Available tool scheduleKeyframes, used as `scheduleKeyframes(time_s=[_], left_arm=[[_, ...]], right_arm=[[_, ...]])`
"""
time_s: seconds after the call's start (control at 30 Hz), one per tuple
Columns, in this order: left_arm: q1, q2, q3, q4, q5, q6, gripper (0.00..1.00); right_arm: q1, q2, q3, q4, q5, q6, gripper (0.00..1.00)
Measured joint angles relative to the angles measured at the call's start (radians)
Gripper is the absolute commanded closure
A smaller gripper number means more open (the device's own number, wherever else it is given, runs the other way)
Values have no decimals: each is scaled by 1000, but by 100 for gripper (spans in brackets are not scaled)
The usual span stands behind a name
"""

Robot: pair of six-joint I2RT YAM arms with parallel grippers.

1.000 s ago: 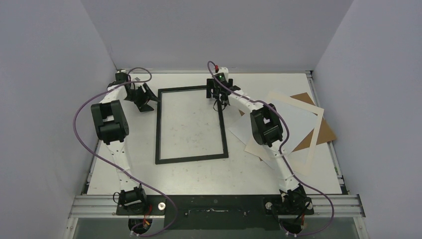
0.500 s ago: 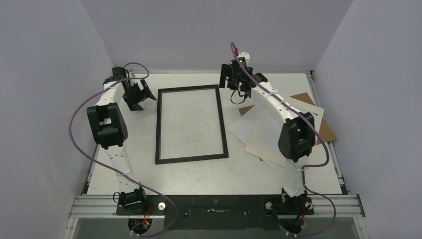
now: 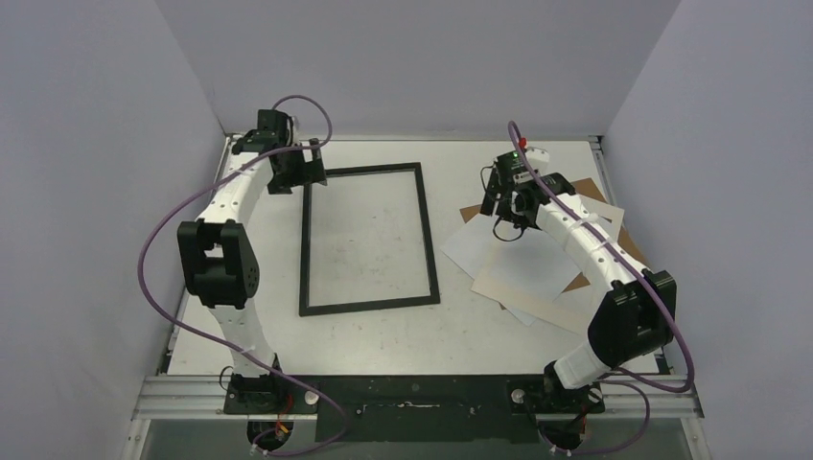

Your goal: Put the photo into the frame

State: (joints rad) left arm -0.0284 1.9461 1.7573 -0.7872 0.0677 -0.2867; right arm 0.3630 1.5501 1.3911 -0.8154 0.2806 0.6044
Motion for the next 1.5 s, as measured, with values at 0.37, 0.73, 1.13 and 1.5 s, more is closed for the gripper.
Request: scheduleKeyframes(time_s=[0.37,0.73,1.13,1.5], left_arm=[[-163,-128,-204,125,185,-59,5],[-385,-174,-418,374,316,-289,24],[-478,-113,-452,521,406,-481,40],[-458,-69,-441,510,439,-491,41]], right_arm=[[-32,-53,-144,-92,-121,22,31],[-35,3,-190,-111,-244,-10,42],[16,177,-192,-68,-288,-18,37],[251,161,-240,-64,-78,-190,29]])
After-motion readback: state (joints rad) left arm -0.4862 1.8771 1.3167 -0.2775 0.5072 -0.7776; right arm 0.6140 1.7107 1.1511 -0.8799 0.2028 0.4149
